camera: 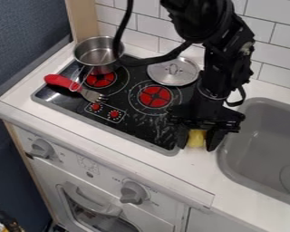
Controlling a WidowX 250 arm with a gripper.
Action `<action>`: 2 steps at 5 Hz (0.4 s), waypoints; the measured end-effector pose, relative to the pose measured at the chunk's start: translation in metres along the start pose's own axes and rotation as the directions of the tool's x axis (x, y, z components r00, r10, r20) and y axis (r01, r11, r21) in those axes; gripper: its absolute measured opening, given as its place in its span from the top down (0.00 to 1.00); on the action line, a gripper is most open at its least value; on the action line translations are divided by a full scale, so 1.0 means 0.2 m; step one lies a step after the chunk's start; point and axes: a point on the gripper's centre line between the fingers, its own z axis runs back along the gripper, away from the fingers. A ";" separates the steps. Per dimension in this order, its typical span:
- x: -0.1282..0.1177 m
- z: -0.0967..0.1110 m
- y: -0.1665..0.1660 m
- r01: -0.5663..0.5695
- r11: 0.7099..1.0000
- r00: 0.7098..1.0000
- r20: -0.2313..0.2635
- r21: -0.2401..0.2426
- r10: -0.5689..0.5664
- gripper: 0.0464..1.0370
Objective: Move the lemon on the right side of the stove
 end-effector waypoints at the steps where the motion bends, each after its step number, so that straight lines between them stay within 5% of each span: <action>1: -0.01 -0.03 -0.01 0.032 0.999 0.999 -0.023 0.006 -0.032 0.07; 2: 0.00 -0.02 0.02 0.010 1.000 1.000 -0.029 0.002 -0.010 0.03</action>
